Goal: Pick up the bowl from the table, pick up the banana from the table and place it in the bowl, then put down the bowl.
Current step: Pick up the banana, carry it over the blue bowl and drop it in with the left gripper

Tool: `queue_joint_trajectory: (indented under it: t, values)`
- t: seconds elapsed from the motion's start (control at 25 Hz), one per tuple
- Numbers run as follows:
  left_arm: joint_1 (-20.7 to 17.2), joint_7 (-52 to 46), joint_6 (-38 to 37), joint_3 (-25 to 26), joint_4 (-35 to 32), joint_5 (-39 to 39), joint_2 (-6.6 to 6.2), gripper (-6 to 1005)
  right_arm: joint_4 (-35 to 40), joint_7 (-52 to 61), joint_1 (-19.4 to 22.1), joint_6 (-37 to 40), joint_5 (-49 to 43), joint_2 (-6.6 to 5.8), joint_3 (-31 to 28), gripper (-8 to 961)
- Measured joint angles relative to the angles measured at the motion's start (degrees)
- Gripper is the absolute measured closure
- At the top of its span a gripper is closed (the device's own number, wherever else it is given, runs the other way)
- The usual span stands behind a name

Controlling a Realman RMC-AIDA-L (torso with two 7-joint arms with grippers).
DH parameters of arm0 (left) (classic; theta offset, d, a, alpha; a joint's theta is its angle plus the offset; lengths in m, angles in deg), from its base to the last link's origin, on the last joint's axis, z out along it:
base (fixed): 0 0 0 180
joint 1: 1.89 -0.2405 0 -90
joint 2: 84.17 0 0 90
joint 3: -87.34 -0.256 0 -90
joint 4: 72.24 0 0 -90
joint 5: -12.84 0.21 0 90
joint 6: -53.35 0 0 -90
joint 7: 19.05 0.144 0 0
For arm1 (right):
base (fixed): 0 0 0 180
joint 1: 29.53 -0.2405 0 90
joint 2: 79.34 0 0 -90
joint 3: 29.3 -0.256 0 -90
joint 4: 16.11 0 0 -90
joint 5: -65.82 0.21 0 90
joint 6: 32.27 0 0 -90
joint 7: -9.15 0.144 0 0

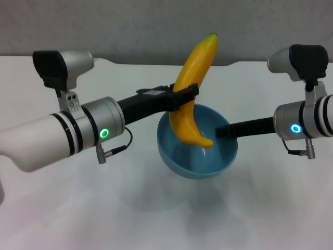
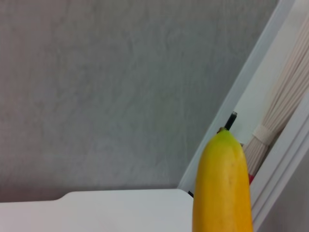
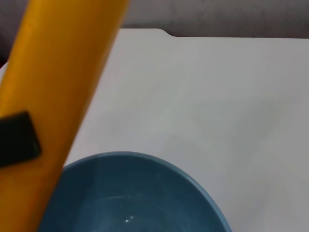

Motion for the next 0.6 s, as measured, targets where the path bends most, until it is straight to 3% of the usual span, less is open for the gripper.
queue_joint_trajectory:
  t: [0.48,0.6]
  values:
    - [0.47,2.24,-0.13,-0.93,-2.15,-1.79,-0.04,348,-0.21,-0.01,-0.08,0.28,0.03,-0.11,-0.24,927]
    - [0.59,2.16,-0.70,-0.01,-2.16,-1.59,-0.33,237,-0.50,0.04,0.06,0.29,-0.06,-0.19,-0.16,927]
